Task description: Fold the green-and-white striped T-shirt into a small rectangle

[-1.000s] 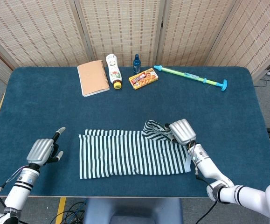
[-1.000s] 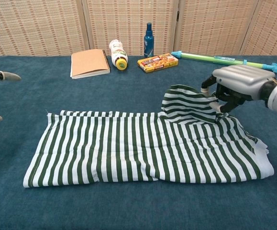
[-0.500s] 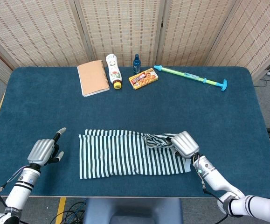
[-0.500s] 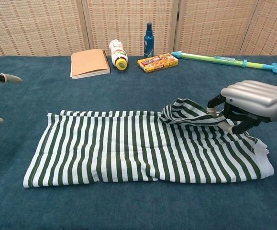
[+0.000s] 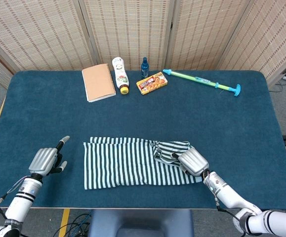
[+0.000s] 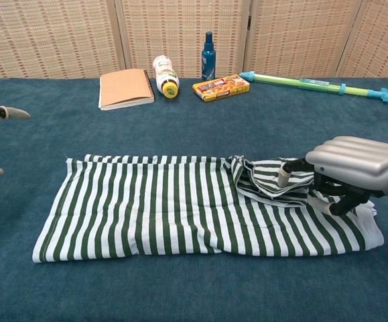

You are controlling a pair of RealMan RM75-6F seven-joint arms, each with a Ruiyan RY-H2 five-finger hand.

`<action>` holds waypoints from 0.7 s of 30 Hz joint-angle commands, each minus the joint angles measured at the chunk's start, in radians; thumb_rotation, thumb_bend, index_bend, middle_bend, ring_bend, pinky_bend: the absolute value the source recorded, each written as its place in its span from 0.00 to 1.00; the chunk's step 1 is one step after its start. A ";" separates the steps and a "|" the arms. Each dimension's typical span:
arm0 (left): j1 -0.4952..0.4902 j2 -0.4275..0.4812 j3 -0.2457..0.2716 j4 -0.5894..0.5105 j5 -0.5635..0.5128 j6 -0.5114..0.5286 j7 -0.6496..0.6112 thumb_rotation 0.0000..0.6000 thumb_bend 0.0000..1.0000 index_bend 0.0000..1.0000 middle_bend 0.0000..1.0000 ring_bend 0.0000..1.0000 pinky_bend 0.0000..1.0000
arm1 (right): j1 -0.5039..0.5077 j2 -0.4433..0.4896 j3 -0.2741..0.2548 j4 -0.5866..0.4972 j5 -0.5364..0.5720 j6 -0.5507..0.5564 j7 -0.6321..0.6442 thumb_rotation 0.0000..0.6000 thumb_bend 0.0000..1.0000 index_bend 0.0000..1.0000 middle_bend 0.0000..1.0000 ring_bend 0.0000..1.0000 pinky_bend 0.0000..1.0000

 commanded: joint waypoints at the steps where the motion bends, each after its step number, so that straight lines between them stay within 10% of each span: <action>1: -0.001 -0.001 0.000 0.001 0.001 -0.001 0.000 1.00 0.41 0.00 0.87 0.87 1.00 | 0.000 0.012 -0.007 -0.009 0.013 -0.021 -0.022 1.00 0.48 0.25 0.97 1.00 1.00; 21: -0.013 0.024 -0.012 -0.001 0.026 0.005 0.001 1.00 0.41 0.00 0.87 0.87 1.00 | -0.034 0.123 0.019 -0.109 -0.060 0.076 0.063 1.00 0.48 0.25 0.97 1.00 1.00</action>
